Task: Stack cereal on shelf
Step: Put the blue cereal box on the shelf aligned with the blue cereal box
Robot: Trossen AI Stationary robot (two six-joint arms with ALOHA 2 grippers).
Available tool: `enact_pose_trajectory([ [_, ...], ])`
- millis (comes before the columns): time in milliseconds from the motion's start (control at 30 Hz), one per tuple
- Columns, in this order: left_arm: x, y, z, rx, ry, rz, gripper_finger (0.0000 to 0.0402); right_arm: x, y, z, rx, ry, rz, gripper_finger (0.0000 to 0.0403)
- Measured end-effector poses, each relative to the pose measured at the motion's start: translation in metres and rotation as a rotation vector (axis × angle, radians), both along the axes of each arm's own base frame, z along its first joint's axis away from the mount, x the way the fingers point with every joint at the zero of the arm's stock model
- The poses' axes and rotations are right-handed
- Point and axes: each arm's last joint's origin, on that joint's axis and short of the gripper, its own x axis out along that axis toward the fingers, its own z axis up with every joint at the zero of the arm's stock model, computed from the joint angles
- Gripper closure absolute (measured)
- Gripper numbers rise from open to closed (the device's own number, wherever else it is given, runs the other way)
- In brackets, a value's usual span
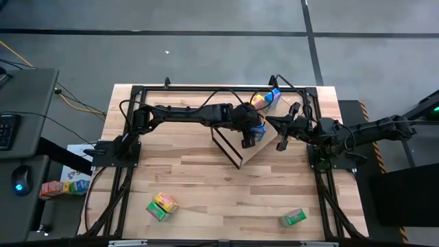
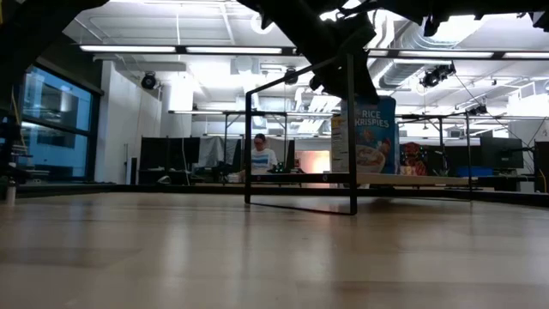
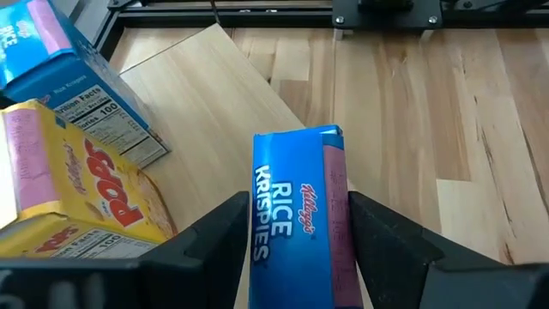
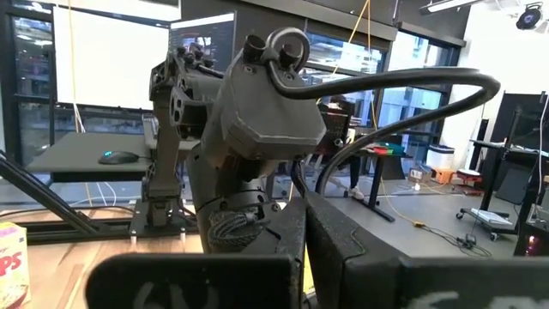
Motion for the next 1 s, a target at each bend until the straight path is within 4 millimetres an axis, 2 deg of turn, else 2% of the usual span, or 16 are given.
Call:
enact_pose_trajectory([
  [67, -0.005, 0.001, 0.012, 0.012, -0.015, 0.013, 0.0215, 0.000, 0.000, 0.000, 0.000, 0.003, 0.000, 0.0403],
  [233, -0.030, 0.005, 0.059, 0.096, -0.072, 0.065, 0.0215, 0.000, 0.000, -0.001, 0.008, 0.006, 0.002, 0.0403],
  [400, -0.071, 0.009, 0.107, 0.135, -0.095, 0.158, 0.0217, 0.001, 0.000, -0.003, 0.016, 0.024, 0.004, 0.0403],
  [500, -0.094, 0.007, 0.120, 0.108, -0.124, 0.185, 0.0235, 0.002, 0.000, -0.005, 0.036, 0.036, 0.016, 0.0403],
  [567, -0.105, 0.004, 0.113, 0.099, -0.127, 0.183, 0.0259, 0.003, 0.001, -0.006, 0.046, 0.039, 0.035, 0.0403],
  [667, -0.120, -0.002, 0.092, 0.083, -0.171, 0.180, 0.0312, 0.004, 0.002, -0.008, 0.062, 0.048, 0.062, 0.0403],
  [800, -0.146, -0.007, 0.050, 0.069, -0.240, 0.187, 0.0388, 0.007, 0.004, -0.010, 0.101, 0.058, 0.133, 0.0403],
  [900, -0.169, -0.010, 0.023, 0.033, -0.309, 0.213, 0.0389, 0.011, 0.006, -0.014, 0.130, 0.077, 0.186, 0.0403],
  [1000, -0.193, -0.015, 0.014, 0.001, -0.431, 0.226, 0.0396, 0.020, 0.008, -0.020, 0.158, 0.154, 0.210, 0.0403],
])
